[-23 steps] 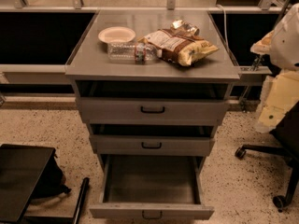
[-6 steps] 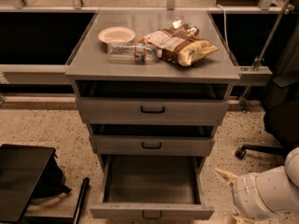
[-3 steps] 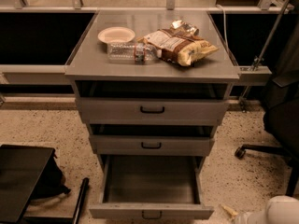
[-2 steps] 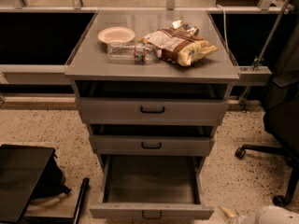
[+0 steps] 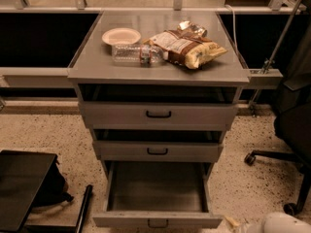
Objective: Close bottom drawer
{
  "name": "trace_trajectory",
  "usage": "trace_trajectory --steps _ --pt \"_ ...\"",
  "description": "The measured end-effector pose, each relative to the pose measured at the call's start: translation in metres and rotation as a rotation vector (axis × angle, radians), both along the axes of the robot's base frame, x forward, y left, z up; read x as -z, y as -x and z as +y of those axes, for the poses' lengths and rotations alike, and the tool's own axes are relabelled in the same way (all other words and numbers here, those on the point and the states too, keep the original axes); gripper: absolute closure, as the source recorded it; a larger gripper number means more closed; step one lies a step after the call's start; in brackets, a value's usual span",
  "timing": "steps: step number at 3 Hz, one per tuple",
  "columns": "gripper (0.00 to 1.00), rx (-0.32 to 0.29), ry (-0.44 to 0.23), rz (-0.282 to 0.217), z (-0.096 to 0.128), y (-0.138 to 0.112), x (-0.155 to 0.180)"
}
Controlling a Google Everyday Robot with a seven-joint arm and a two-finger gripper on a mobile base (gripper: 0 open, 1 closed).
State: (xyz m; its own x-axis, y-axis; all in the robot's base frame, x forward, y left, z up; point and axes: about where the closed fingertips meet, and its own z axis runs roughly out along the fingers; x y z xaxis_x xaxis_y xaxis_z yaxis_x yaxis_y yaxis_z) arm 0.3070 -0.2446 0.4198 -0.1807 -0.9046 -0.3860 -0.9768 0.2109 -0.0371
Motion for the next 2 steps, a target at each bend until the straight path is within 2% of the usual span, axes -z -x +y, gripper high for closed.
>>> trace_trajectory --steps 1,2 --pt "0.0 -0.01 -0.031 0.026 -0.001 0.005 0.058" --pt "0.0 -0.021 -0.039 0.023 -0.003 0.005 0.111"
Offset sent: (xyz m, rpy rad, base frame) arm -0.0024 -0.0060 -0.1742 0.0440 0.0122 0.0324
